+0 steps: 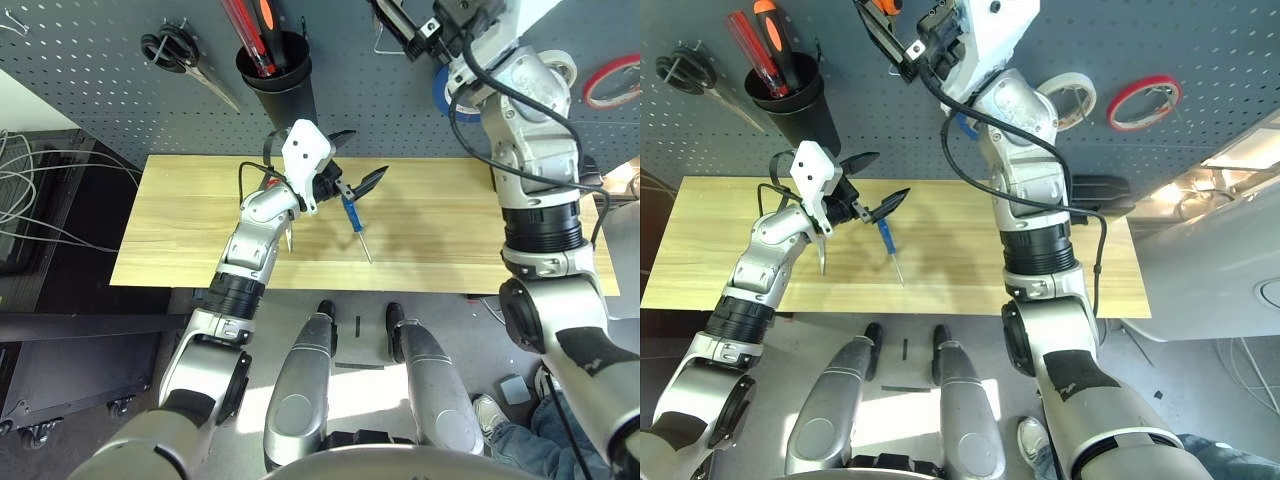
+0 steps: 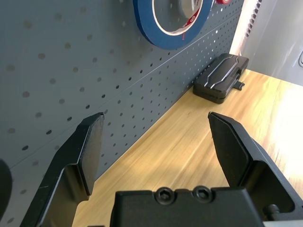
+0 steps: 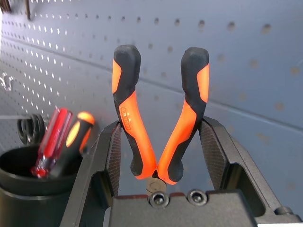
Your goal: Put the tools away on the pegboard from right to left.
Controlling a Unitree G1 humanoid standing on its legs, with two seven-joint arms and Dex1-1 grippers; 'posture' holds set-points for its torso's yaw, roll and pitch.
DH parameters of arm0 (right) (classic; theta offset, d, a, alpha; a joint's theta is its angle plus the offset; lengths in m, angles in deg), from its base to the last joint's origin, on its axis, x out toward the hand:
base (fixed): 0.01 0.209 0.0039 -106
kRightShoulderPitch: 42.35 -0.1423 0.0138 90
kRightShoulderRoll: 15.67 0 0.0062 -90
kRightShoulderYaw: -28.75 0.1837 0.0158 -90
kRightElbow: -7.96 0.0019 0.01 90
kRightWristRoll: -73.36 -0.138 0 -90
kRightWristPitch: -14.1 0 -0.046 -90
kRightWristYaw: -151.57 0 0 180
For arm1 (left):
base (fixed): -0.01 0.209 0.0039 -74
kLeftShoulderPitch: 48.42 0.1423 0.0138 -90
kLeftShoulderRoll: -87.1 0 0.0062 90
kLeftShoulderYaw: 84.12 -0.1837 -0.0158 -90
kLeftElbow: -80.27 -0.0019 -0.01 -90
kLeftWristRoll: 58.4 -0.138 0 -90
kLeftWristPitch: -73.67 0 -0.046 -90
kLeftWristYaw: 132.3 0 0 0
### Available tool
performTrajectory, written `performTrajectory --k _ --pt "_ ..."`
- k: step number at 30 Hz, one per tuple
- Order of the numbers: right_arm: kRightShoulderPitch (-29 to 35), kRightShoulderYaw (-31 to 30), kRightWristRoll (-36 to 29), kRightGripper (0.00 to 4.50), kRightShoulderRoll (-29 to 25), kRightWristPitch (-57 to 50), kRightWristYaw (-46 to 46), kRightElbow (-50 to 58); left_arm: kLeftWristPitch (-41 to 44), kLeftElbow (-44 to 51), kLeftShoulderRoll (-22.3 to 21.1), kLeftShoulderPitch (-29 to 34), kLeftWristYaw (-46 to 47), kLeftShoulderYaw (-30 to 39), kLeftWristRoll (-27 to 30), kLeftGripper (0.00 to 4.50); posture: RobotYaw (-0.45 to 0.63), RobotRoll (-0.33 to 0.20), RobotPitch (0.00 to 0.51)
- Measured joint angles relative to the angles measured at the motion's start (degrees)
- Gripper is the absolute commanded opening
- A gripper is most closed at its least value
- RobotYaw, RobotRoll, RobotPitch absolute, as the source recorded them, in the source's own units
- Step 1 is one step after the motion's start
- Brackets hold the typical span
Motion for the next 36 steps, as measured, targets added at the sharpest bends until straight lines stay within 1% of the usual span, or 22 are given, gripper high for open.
performTrajectory --k 11,24,25,26,27,28,29,31,36 --pt "1.0 -0.1 2.0 2.79 -0.1 0.0 1.1 0.7 0.2 0.0 0.0 0.0 -0.3 -0.3 0.0 4.50 0.12 0.000 0.425" --pt "5.7 -0.1 3.4 2.79 0.1 -1.6 3.9 0.3 0.8 0.1 -0.1 0.2 -0.7 -0.4 -0.1 4.50 0.13 0.000 0.430" --pt "5.8 -0.1 3.4 3.52 0.1 -2.0 4.1 0.3 0.8 0.1 -0.1 0.2 -0.7 -0.5 -0.1 4.50 0.13 0.000 0.430" --pt "5.8 0.0 3.3 3.75 0.1 -2.3 4.2 0.3 0.8 0.1 -0.1 0.3 -0.7 -0.5 -0.1 4.50 0.13 0.000 0.430" --pt "5.8 0.0 3.3 4.12 0.1 -2.6 4.2 0.3 0.8 0.1 -0.1 0.3 -0.7 -0.5 -0.1 4.50 0.13 0.000 0.430" --pt "5.8 0.1 3.2 4.38 0.1 -2.7 4.3 0.3 0.8 0.1 -0.1 0.3 -0.7 -0.5 -0.1 4.50 0.13 0.000 0.430" --pt "5.8 0.1 3.2 4.48 0.1 -2.9 4.3 0.3 0.8 0.1 -0.1 0.3 -0.7 -0.4 0.0 4.50 0.13 0.000 0.430" --pt "6.0 0.1 3.0 4.48 0.1 -3.4 4.3 0.4 0.2 0.5 0.8 0.3 -0.8 -0.1 0.9 4.50 0.12 0.000 0.430" --pt "7.1 0.2 2.8 4.48 -0.2 -4.3 4.8 0.7 -4.1 4.2 3.7 0.3 -1.3 2.1 5.5 4.50 0.12 0.000 0.425"
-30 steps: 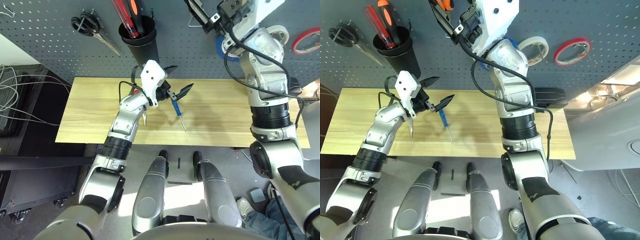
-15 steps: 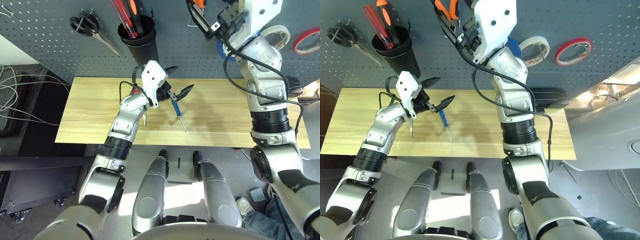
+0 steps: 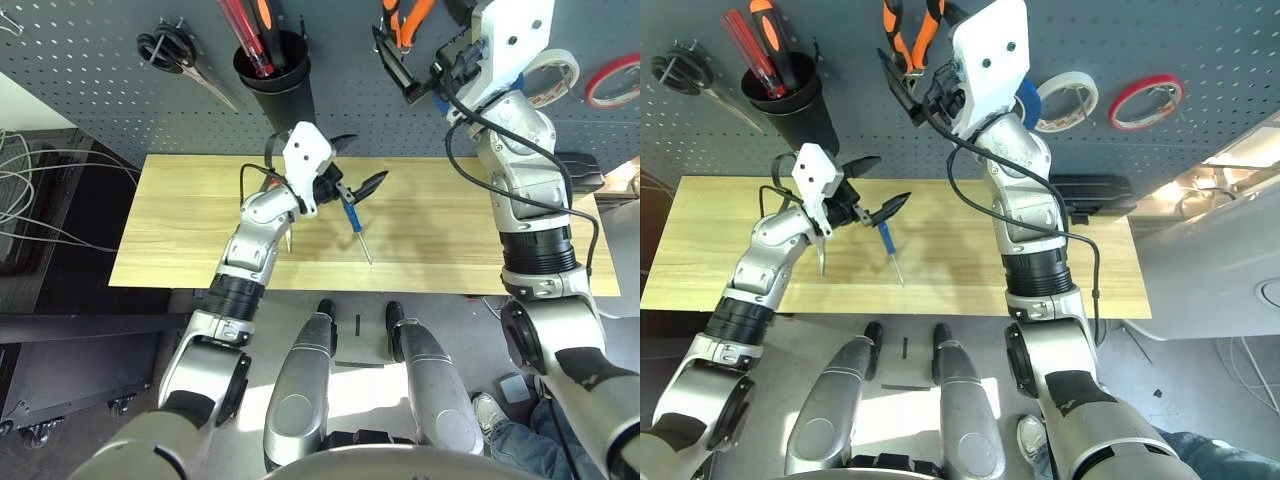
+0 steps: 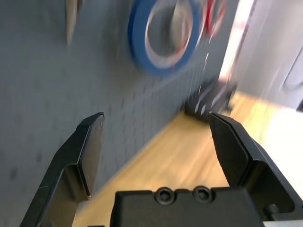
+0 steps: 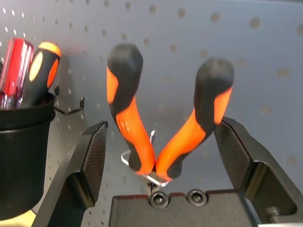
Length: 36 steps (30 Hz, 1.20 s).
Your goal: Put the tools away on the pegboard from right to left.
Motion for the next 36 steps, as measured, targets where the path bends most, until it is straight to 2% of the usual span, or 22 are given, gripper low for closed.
performTrajectory --k 10,18,24,30,36 --pt "0.4 1.2 -0.3 4.48 -1.8 -0.7 0.4 1.6 -2.9 -0.3 0.2 -1.4 0.6 0.9 0.6 4.50 0.11 0.000 0.419" --pt "4.0 2.2 -3.2 4.48 -6.1 -7.6 -1.7 16.5 -3.2 -2.0 -1.1 -1.0 0.5 0.2 -0.9 4.50 0.08 0.000 0.417" --pt "6.8 3.0 -7.2 4.48 -7.6 -15.0 -2.0 24.8 -4.0 -4.4 -1.2 -1.1 0.5 0.0 -1.7 4.50 0.05 0.000 0.413" --pt "5.9 4.5 -19.2 4.48 -7.4 -23.8 -4.3 34.9 -5.2 -8.1 -2.1 -1.3 0.5 -1.0 -3.8 4.50 0.04 0.000 0.409" --pt "19.8 4.6 -21.0 4.48 -13.8 -28.0 -7.6 35.7 -5.4 -12.0 -4.1 -1.2 0.9 -2.0 -6.9 4.50 0.05 0.000 0.412"
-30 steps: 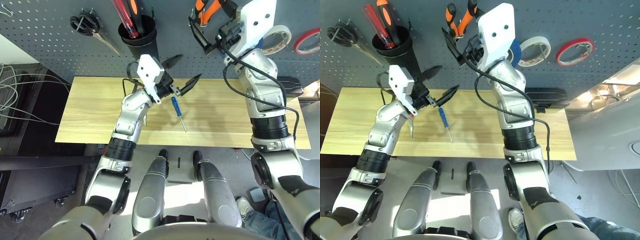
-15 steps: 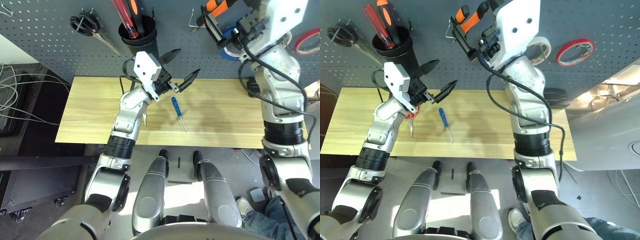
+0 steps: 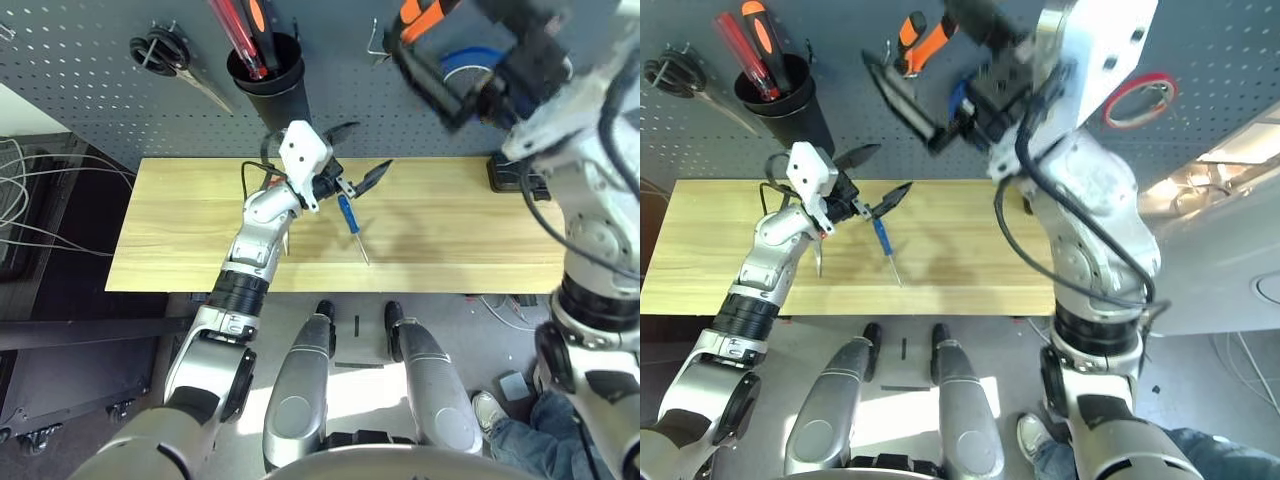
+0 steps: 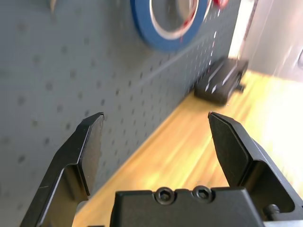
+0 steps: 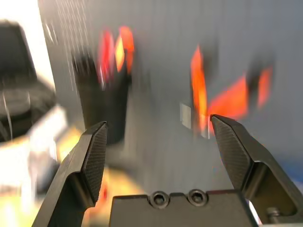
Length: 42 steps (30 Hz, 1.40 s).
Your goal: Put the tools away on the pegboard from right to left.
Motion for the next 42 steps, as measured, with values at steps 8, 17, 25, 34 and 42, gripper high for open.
performTrajectory --k 8,17,25,34,42 --pt "12.7 3.8 0.2 4.48 -3.0 1.9 -1.8 -2.3 3.9 -1.0 -1.3 0.9 -0.4 -2.4 -3.2 4.50 0.05 0.000 0.411" --pt "16.0 4.9 -0.5 4.48 -0.6 0.5 -1.0 -13.6 18.8 -5.4 -0.1 -0.3 3.3 -5.8 -8.2 4.50 0.07 0.000 0.417" --pt "16.9 0.8 2.5 4.48 -0.9 5.9 -5.8 -19.0 29.4 -15.5 4.7 -8.0 14.9 0.8 -7.0 4.50 0.08 0.000 0.420" --pt "15.8 -0.9 4.9 4.48 -0.7 9.5 -7.0 -22.3 39.6 -24.5 9.4 -11.1 21.0 5.5 -3.8 4.50 0.07 0.000 0.428" --pt "15.8 -2.7 5.9 4.50 -0.1 10.2 -7.4 -22.2 39.4 -28.2 12.5 -13.3 22.4 5.3 -3.8 4.32 0.06 0.000 0.430"
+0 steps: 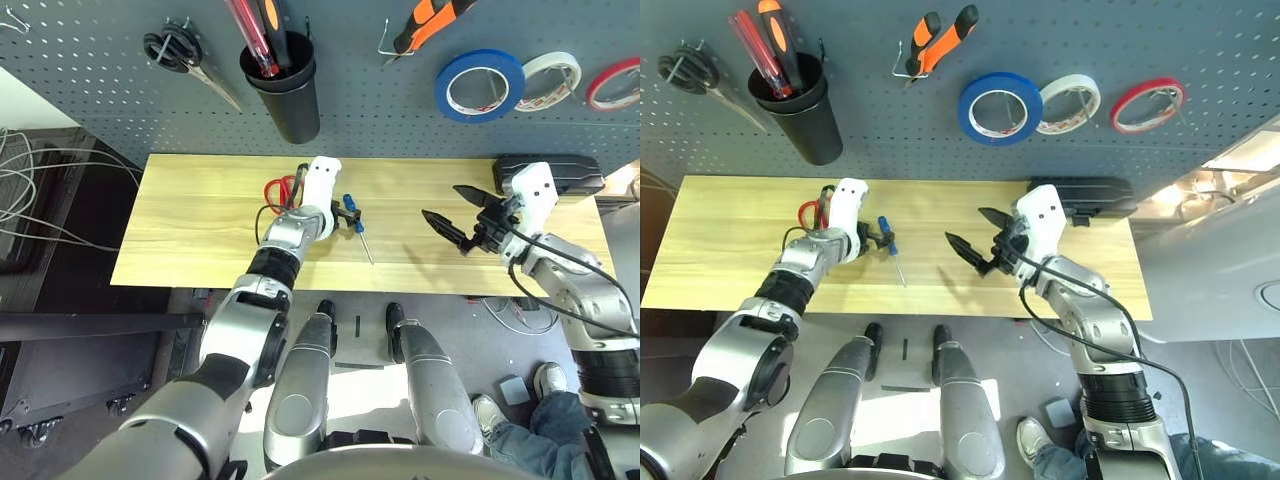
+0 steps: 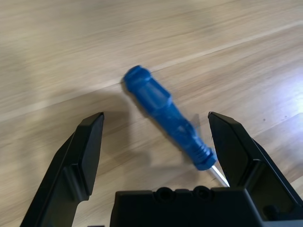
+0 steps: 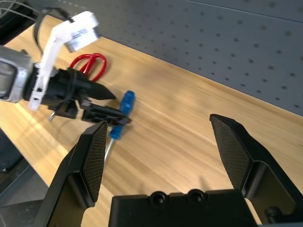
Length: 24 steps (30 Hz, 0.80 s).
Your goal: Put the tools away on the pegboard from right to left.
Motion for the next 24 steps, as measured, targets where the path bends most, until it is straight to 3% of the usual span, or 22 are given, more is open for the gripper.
performTrajectory --k 3,13,20,24 --pt "-0.4 0.0 0.4 4.50 0.1 0.1 0.0 0.0 -0.9 -1.1 0.7 -0.2 0.3 -0.3 -0.1 3.64 0.06 0.000 0.430" --pt "-2.3 -0.2 1.4 4.50 0.6 1.1 0.0 -0.1 -4.2 -2.6 1.7 0.3 -0.1 -2.6 -2.3 0.56 0.06 0.000 0.421" --pt "-4.6 0.1 2.0 4.50 -0.1 2.5 -0.6 -2.9 -5.7 -2.0 2.1 1.1 -0.1 -2.5 -2.2 0.53 0.06 0.000 0.405" --pt "-5.2 0.2 1.0 4.50 -1.5 1.0 -2.4 -3.0 -7.7 3.7 2.1 2.8 -0.7 -2.4 -1.7 0.53 0.05 0.000 0.395"
